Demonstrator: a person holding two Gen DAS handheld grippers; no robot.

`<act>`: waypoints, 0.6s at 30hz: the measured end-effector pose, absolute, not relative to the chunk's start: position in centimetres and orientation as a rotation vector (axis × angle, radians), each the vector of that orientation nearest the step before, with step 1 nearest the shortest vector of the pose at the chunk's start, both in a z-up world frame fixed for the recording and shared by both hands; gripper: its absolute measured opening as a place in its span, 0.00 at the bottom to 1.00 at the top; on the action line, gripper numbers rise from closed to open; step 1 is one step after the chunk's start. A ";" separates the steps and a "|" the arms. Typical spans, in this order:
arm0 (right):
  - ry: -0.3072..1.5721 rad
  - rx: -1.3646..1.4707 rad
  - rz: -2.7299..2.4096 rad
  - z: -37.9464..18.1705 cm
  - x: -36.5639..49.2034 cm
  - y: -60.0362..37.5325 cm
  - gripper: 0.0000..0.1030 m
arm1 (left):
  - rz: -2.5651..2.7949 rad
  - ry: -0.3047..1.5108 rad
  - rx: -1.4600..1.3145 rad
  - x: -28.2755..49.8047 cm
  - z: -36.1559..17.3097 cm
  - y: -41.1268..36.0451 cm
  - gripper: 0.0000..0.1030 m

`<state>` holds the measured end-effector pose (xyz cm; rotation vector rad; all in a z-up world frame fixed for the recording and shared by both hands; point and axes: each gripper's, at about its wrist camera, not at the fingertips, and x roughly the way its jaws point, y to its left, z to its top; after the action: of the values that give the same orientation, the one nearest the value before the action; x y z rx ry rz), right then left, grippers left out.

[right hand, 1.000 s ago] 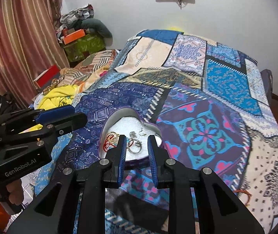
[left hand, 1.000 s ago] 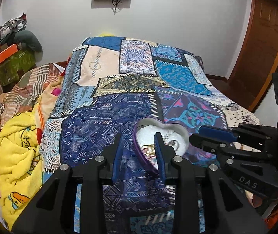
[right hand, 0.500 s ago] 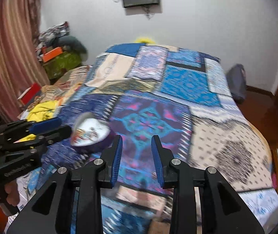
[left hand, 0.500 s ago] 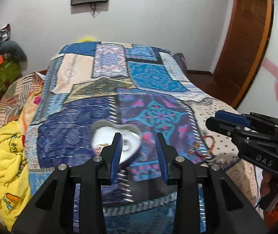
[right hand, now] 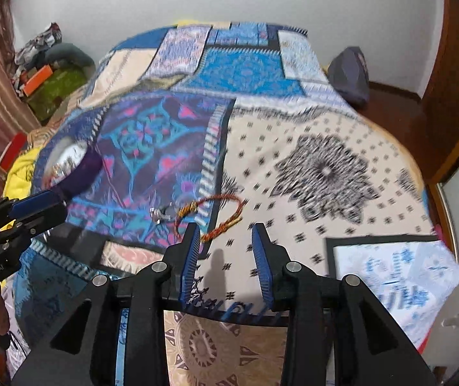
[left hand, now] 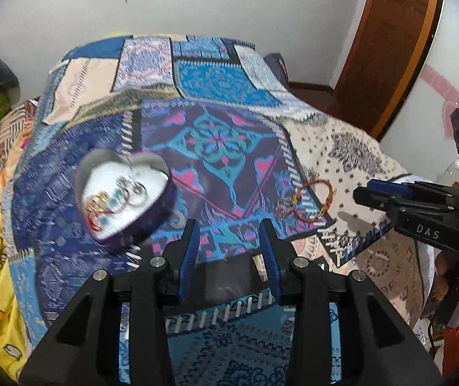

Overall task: Organize jewelry
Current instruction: 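Grasp the silver charm ring with the left tool while the right tool grasps the orange bracelet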

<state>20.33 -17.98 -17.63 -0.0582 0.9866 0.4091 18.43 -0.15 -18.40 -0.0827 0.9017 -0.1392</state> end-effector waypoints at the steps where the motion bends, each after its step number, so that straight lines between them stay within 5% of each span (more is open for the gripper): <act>1: 0.997 -0.063 0.416 -18.0 20.4 -17.7 0.30 | -0.143 0.912 -0.081 18.5 -18.8 -0.3 0.36; 6: 1.031 -0.108 0.443 -19.7 21.0 -15.8 0.32 | -0.147 0.940 -0.068 18.5 -20.1 -0.5 0.36; 9: 1.038 -0.121 0.466 -20.0 21.3 -15.0 0.44 | -0.148 0.956 -0.072 18.7 -20.8 -0.2 0.36; 18: 1.035 -0.166 0.490 -21.5 21.9 -13.4 0.45 | -0.138 0.972 -0.097 19.1 -21.8 0.7 0.36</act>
<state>21.88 -13.42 -21.50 -0.1657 1.0348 0.4896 19.06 0.68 -21.77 -0.0967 0.9715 -0.1383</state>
